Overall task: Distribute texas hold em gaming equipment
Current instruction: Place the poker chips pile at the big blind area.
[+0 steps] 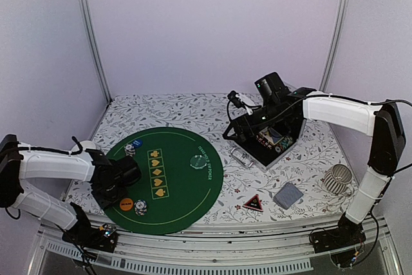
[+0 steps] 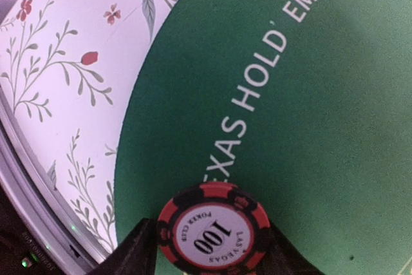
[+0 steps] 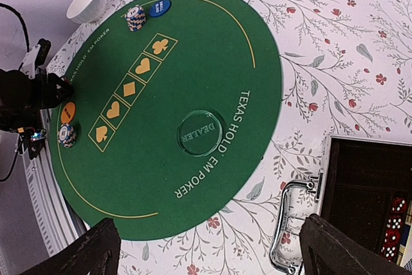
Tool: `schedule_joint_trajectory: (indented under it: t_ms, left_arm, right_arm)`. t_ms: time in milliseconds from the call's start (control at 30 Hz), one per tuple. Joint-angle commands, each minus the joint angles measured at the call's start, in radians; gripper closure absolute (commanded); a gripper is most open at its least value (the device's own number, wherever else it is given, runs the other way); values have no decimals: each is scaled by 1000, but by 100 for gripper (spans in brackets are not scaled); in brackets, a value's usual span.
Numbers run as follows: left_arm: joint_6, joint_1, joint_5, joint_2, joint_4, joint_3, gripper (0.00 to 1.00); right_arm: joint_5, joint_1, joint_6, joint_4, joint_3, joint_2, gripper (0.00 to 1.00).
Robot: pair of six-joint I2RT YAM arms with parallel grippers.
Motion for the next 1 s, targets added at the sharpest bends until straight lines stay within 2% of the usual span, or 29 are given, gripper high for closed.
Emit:
schedule_joint_trajectory:
  t_ms: [0,200,300,433,567,733,967]
  left_arm:
    - [-18,-23,110,-15,-18,-28,43]
    - [-23,-24,105,-26,-19,-32,35]
    - [-14,-25,85,-29,-20,-27,25]
    - [56,-33,5,-66,-22,26,12]
    - [73,-37,-90,-116,-111,81,4]
    - [131,-35,-207,-181,-141,147,2]
    - [383,-34,-407,-166,-123,299,2]
  right_arm:
    - [17,-4,-25,-12,26,-12,1]
    - [16,-4,-23,-12,26,-15,1]
    - [22,-4,-23,-12,27,-14,1]
    - [35,-5,-14,-12,36,-19,1]
    - [81,-14,-10,-17,46,-29,1]
    - [113,-66,-19,-72,98,-30,1]
    - [226,-104,-53,-184,182,-24,1]
